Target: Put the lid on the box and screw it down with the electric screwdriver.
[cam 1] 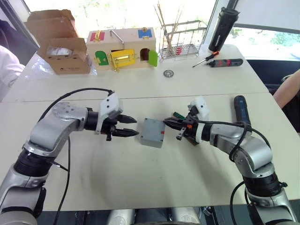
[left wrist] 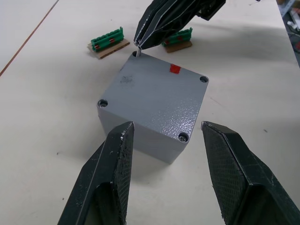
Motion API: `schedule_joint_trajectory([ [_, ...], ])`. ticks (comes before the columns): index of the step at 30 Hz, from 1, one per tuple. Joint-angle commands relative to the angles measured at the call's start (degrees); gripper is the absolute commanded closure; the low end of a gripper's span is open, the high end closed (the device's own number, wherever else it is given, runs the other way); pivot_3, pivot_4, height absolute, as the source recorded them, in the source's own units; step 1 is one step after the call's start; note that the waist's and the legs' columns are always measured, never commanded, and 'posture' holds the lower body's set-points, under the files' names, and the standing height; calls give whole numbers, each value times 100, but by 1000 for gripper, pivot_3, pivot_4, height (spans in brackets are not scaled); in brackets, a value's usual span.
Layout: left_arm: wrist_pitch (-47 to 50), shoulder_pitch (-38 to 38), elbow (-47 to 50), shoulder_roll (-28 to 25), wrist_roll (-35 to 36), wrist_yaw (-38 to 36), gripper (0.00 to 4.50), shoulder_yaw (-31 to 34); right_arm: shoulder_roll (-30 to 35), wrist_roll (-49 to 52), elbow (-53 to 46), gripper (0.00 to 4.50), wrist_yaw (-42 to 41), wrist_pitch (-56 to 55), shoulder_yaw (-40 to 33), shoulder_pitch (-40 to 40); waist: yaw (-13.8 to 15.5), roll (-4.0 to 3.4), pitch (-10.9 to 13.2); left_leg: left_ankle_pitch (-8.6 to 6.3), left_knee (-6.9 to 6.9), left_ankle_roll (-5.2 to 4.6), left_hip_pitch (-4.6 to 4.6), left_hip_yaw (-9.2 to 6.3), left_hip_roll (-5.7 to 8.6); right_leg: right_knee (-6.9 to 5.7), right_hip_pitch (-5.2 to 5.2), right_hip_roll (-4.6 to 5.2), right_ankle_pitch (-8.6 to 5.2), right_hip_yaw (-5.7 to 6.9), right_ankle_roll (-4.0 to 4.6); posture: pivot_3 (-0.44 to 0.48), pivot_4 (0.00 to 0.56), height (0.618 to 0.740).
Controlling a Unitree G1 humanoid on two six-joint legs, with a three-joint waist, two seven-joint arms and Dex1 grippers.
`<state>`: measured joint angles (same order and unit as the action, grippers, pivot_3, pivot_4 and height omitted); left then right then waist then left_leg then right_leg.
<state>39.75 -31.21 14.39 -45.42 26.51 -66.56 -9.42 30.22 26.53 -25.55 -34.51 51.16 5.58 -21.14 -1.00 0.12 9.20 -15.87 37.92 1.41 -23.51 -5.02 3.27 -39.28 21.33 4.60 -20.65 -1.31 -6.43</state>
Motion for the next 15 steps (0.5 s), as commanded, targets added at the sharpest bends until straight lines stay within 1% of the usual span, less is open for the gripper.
schedule_joint_trajectory([
  [1, 38, -64, 192, 10, 84, 44, 2172, 101, -10, -50, -11, 4448, -11, -158, 46, -2, -1, 0, 0, 0, 0, 0, 0, 0, 0, 0, 0, 0, 0, 0, 0, 0, 150, 740],
  [12, 89, -131, 179, 106, 84, 103, 2172, 83, -34, -133, 161, 4448, -42, -255, 97, -63, 6, 0, 0, 0, 0, 0, 0, 0, 0, 0, -1, -1, 0, 1, 0, 0, 150, 740],
  [13, 86, -135, 173, 112, 84, 102, 2172, 86, -38, -139, 160, 4197, -38, -248, 104, -71, 5, 0, 0, 0, 0, 0, 0, 0, 0, 0, -1, -1, 0, 1, 0, 0, 150, 740],
  [15, 92, -142, 179, 129, 84, 112, 2172, 82, -26, -126, 140, 3547, -53, -224, 96, -73, 3, 0, 0, 0, 0, 0, 0, 0, 0, 0, -1, -1, 0, 1, 0, 0, 150, 740],
])
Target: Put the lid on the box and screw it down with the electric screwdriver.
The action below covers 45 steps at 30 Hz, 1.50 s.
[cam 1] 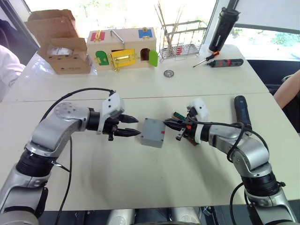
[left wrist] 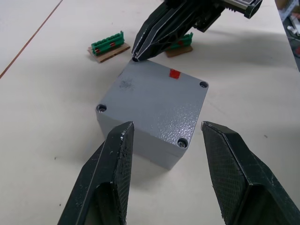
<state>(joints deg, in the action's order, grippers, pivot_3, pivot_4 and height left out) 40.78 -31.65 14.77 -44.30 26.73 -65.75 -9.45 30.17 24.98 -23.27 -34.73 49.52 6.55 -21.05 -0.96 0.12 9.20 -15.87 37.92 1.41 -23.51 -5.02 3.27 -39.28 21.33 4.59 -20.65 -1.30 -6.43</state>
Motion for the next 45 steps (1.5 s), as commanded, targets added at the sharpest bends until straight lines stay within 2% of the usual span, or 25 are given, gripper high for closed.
schedule_joint_trajectory([
  [1, -8, -104, 142, 28, 62, 38, 2172, 80, -6, 28, -95, 3146, -40, -56, -7, -85, -3, 0, 0, 0, 0, 0, 0, 0, 0, 0, 0, 0, 0, 0, 0, 0, 150, 740],
  [5, -13, -117, 128, 84, 72, 54, 2172, 72, 62, 35, -139, 1155, -50, -18, -77, -97, 0, 0, 0, 0, 0, 0, 0, 0, 0, 0, 0, 0, 0, 0, 0, 0, 150, 740],
  [8, -15, -149, 111, 192, 111, 79, 2172, 84, 204, 124, -244, 29, -46, 81, -345, -126, 10, 0, 0, 0, 0, 0, 0, 0, 0, 0, 0, 0, 0, 0, 0, 0, 150, 740],
  [13, 8, -257, 133, 372, 243, 44, 2172, 122, 547, 894, -433, 29, 94, 880, -1695, -481, 15, 0, 0, 0, 1, 0, 0, 1, 0, 0, -1, 1, 0, 0, 0, 0, 150, 740],
  [15, -36, -315, 166, 473, 324, -25, 2172, 90, 1129, 1246, -171, 29, 14, 1537, -2385, -946, 27, -1, 1, 0, 2, 0, 0, 1, 0, 0, -2, 2, 0, 1, 0, 0, 150, 740],
  [18, -152, -384, 225, 617, 313, -58, 2172, -25, 2204, 1354, 455, 29, -265, 2133, -2682, -1442, 32, -1, 1, -2, 2, -3, -1, 3, 2, 5, -7, 2, 0, 2, 0, 0, 150, 740],
  [20, -226, -423, 269, 721, 290, -61, 2172, -90, 2876, 1189, 1158, 29, -324, 2470, -2517, -1826, 19, -1, 1, -5, -1, -10, 0, 3, 2, 11, -9, 5, 0, 2, 0, 0, 150, 740],
  [22, -318, -453, 327, 804, 280, -79, 2172, -129, 3548, 1038, 2216, 29, -530, 2994, -2011, -2350, 10, -1, 1, -12, -1, -22, 0, 8, 0, 12, -8, 5, 0, -1, 0, 0, 150, 740],
  [24, -406, -484, 392, 873, 249, -75, 2172, -165, 4359, 769, 2996, 29, -1201, 3158, -903, -2561, 10, -2, 1, -17, -1, -30, 0, 16, 0, 11, -5, 7, 0, -7, 0, 0, 150, 740],
  [26, -461, -513, 433, 902, 231, -60, 2172, -188, 4667, 431, 3679, 29, -1708, 3055, -26, -2840, 7, -1, 2, -19, -4, -34, 0, 17, -3, 16, -7, 6, 0, -8, 1, 0, 150, 740],
  [30, -585, -487, 493, 879, 147, -22, 2172, -235, 4274, -372, 5366, 29, -2552, 2919, 1430, -3896, -89, -11, 3, -20, -2, -36, 1, 36, -3, 14, -1, 7, 0, -16, 0, 0, 150, 740],
  [34, -542, -315, 684, 780, 137, 112, 2172, -178, 3534, -1166, 7025, 29, -3093, 2497, 2237, -4799, -154, -11, 4, -9, -6, -17, 2, 36, -4, 13, 6, 4, 0, -17, 0, 0, 150, 740],
  [40, -227, 30, 1219, 577, 303, 456, 2172, 14, 2850, -2234, 8563, 29, -3762, 1574, 2820, -5107, -96, -10, 5, -9, -7, -16, -2, 31, -4, 14, 7, 7, 0, -13, 0, 0, 150, 740],
  [45, 16, 245, 1494, 508, 430, 745, 2172, 171, 2367, -2695, 9267, 29, -3790, 1154, 2639, -5192, -24, -11, 5, -8, 8, -13, -4, 32, 0, 11, 5, 7, 0, -12, -1, 0, 150, 740],
])
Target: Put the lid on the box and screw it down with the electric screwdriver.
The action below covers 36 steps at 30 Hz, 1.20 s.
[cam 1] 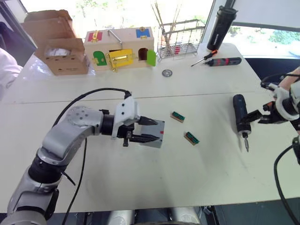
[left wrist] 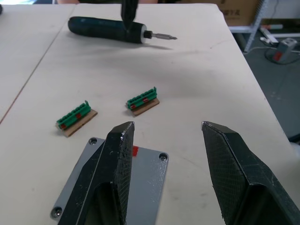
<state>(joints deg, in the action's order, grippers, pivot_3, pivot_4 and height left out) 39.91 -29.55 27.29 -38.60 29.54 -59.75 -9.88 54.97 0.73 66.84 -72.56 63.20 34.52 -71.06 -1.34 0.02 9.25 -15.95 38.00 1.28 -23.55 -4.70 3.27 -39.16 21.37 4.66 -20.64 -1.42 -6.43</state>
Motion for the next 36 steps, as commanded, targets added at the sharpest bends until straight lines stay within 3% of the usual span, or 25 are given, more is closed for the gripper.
schedule_joint_trajectory([
  [1, 133, 83, 280, -88, 153, 191, 2172, 235, -218, -338, 348, 29, 48, -293, -223, -198, 18, 0, 0, 0, 0, 1, 0, 0, 0, -2, 0, 0, 0, 0, 0, 0, 150, 740],
  [8, 249, 267, 441, -229, 234, 433, 2172, 327, -738, -868, 675, 29, 156, -638, -394, -59, 23, 7, -4, 1, 1, 4, 2, -6, -1, -2, -3, -1, 0, 3, 0, 0, 150, 740],
  [11, 267, 341, 501, -274, 248, 503, 2172, 347, -839, -1271, 703, 724, -121, -881, -170, 176, 20, 21, -13, 2, 3, 6, 9, -6, -1, -2, -13, -1, 0, 3, 0, 0, 150, 740],
  [17, 290, 416, 531, -317, 278, 614, 2172, 368, -879, -1795, 770, 2709, -474, -1176, -104, 426, 54, 41, -24, 1, 0, 7, 10, -26, -1, 0, -18, -3, 0, 14, 0, 0, 150, 740],
  [23, 248, 384, 430, -335, 267, 614, 2172, 344, -841, -2111, 790, 2712, -682, -1308, -165, 589, 78, 53, -32, 2, 1, 10, 10, -35, -1, 4, -27, -2, 0, 23, 1, 0, 150, 740],
  [26, 173, 341, 231, -329, 219, 553, 2172, 322, -743, -2010, 737, 2712, -137, -1365, -573, 434, 75, 69, -42, 3, 1, 11, 11, -40, -1, 6, -32, -2, 0, 28, 1, 0, 150, 740],
  [30, 77, 296, -111, -360, 211, 418, 2172, 379, -599, -1637, 596, 2712, 413, -1175, -1395, -239, 48, 65, -39, 7, 4, 18, 13, -34, 4, 9, -36, 2, 0, 28, 1, 0, 150, 740],
  [33, 1, 227, -503, -446, 242, 241, 2172, 498, -452, -1109, 318, 2712, 885, -714, -2270, -1080, -3, -38, 21, 7, 2, 18, 5, -6, 9, 0, -9, 4, 1, 3, 1, 0, 150, 740],
  [36, -105, 145, -827, -585, 147, 19, 2172, 437, -321, -667, -401, 2712, 1290, -497, -2990, -1258, -1, -55, 32, 7, -29, 18, -5, 10, 0, -10, 31, 1, 0, -11, 0, 0, 150, 740],
])
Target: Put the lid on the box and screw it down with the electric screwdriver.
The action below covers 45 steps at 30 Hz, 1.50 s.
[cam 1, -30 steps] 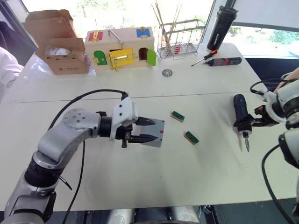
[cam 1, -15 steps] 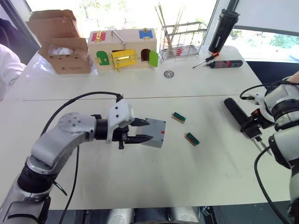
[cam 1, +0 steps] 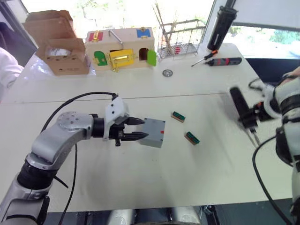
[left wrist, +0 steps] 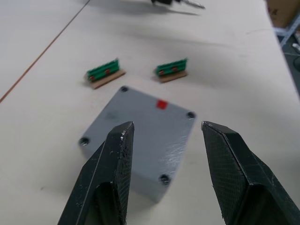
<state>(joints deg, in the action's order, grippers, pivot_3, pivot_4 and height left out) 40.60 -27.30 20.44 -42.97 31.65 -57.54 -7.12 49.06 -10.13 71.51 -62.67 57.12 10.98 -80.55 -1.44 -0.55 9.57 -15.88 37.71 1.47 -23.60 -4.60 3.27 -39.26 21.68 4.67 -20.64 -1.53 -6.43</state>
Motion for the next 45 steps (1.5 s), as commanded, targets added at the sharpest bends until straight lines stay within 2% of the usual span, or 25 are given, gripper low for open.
schedule_joint_trajectory([
  [1, -213, -119, -247, -189, -105, -281, 2172, 113, 266, 659, -1451, 2712, 462, 158, -1012, -158, 22, 1, 0, 0, -4, 1, -2, -3, -6, 1, 9, -6, 0, 6, 1, 0, 150, 740],
  [3, -330, -214, -485, -245, -205, -450, 2172, 25, 40, 1231, -3199, 2712, 926, 193, -2078, 551, 36, 2, -1, 1, -5, 2, -3, -5, -10, 0, 17, -9, -1, 12, 2, 0, 150, 740],
  [5, -405, -373, -697, -211, -301, -581, 2172, -103, -746, 1862, -5413, 2712, 1568, 101, -3452, 1521, 29, 15, -7, 2, -4, 2, -13, -12, -13, -5, 17, -13, -1, 22, 1, 0, 150, 740],
  [6, -444, -407, -781, -209, -323, -653, 2172, -114, -1065, 2045, -6146, 2712, 1832, 141, -3819, 1828, 14, 14, -7, 1, -4, 2, -37, -15, -17, -15, 24, -15, -1, 28, 1, 0, 150, 740],
  [8, -440, -542, -855, -149, -362, -756, 2172, -213, -1746, 2437, -7670, 2712, 2146, 274, -4091, 2592, 11, 13, -6, 3, 33, 2, -86, -9, -7, -63, 79, -11, 0, 24, 0, 0, 150, 740],
  [11, -397, -751, -902, -36, -387, -851, 2172, -345, -2908, 3416, -9447, 2712, 2511, 579, -4392, 3377, 79, 14, -6, 9, 56, 11, -89, -17, 7, -83, 78, 0, 0, 24, 0, 0, 150, 740],
  [14, -413, -826, -922, -20, -443, -952, 2172, -417, -3478, 3976, -10297, 2712, 2829, 779, -4290, 3777, 60, 13, -6, 14, 59, 17, -88, -21, 9, -84, 79, 0, 1, 24, -1, 0, 150, 740],
  [16, -396, -870, -909, 44, -483, -952, 2172, -490, -3708, 4152, -10814, 2712, 2953, 577, -3937, 4231, 50, 17, -9, 14, 55, 17, -84, -21, 10, -84, 79, -1, 1, 24, -1, 0, 150, 740],
  [21, -420, -871, -881, 135, -599, -948, 2172, -605, -4025, 4630, -11380, 2712, 3251, 378, -3339, 4948, -60, 18, -9, 14, 44, 18, -78, -28, 8, -85, 79, -5, 1, 25, -1, 0, 150, 740],
  [26, -616, -739, -944, 234, -897, -885, 2172, -813, -4078, 4774, -11443, 2712, 3521, 46, -2825, 5371, -129, 18, -9, 16, 43, 20, -73, -29, 8, -86, 79, -8, 0, 24, -1, 0, 150, 740],
  [35, -903, -604, -1142, 291, -1283, -870, 2172, -970, -3808, 4324, -10925, 2712, 3654, -1031, -2015, 5853, -113, 19, -10, 16, 45, 20, -73, -29, 8, -85, 77, -8, 1, 24, -1, 0, 150, 740],
  [45, -889, -598, -1170, 315, -1301, -867, 2172, -940, -3658, 4058, -10437, 2712, 3747, -1813, -1657, 6012, -115, 19, -10, 16, 45, 20, -72, -29, 7, -85, 77, -9, 0, 24, -1, 0, 150, 740],
])
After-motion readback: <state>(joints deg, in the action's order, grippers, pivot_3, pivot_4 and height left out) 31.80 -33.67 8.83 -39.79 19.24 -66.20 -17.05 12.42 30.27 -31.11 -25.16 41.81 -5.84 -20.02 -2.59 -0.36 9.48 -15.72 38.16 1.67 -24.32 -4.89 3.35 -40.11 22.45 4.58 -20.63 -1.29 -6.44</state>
